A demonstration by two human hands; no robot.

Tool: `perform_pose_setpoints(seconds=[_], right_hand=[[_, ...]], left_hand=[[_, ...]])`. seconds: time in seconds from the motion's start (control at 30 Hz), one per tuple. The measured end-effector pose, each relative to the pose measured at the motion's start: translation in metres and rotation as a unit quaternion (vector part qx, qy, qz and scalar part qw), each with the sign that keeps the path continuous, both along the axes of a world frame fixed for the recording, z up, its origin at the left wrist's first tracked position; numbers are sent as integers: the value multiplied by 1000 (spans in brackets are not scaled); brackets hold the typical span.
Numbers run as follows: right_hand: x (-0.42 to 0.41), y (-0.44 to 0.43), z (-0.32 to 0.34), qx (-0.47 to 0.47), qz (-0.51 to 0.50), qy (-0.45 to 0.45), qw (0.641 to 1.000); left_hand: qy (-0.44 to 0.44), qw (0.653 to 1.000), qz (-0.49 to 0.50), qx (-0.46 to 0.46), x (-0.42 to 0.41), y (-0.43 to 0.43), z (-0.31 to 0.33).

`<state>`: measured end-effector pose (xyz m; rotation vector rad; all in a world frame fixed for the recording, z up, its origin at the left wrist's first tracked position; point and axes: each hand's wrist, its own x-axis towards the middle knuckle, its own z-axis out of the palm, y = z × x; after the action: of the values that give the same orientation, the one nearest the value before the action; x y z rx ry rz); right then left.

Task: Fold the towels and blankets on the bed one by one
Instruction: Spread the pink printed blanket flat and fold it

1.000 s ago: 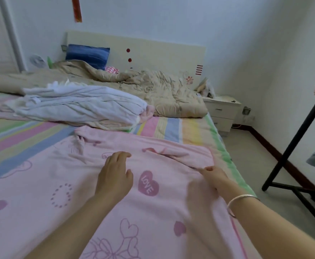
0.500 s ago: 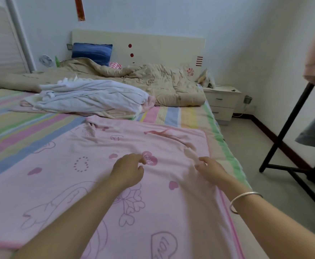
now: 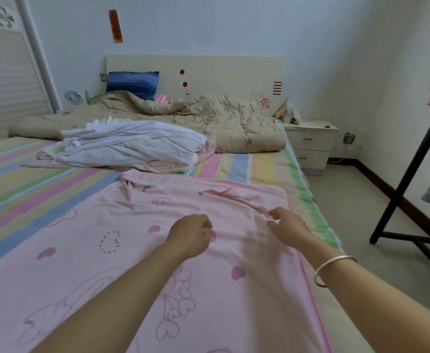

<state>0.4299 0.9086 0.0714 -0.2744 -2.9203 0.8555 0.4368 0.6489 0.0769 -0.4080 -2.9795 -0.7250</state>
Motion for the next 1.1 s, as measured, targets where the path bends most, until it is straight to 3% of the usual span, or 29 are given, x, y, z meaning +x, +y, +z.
perform_pose_setpoints(seconds=[0.3, 0.43, 0.53, 0.63, 0.73, 0.87, 0.97, 1.03, 1.1], right_hand=[[-165, -1, -22, -28, 46, 46, 998], [-218, -3, -25, 49, 187, -17, 981], [-238, -5, -32, 82, 248, -61, 963], [-255, 17, -39, 43, 196, -41, 979], [-267, 58, -34, -99, 57, 0, 993], [-275, 109, -24, -273, -49, 30, 960], [-277, 121, -26, -308, -82, -48, 947], [-275, 122, -30, -325, -74, -132, 933], [-273, 125, -38, -298, -78, -150, 939]], left_hand=[[20, 999, 13, -38, -168, 38, -20], [6, 999, 12, -42, -228, 53, -34], [-29, 993, -31, -107, -252, 56, -47], [-55, 991, -54, -107, -275, 53, -53], [-79, 996, -43, -28, -290, 44, -44], [1, 995, -7, -100, -310, 41, -42], [100, 985, 56, -126, -322, 52, -48], [124, 979, 79, -139, -329, 60, -59], [126, 978, 88, -138, -338, 65, -75]])
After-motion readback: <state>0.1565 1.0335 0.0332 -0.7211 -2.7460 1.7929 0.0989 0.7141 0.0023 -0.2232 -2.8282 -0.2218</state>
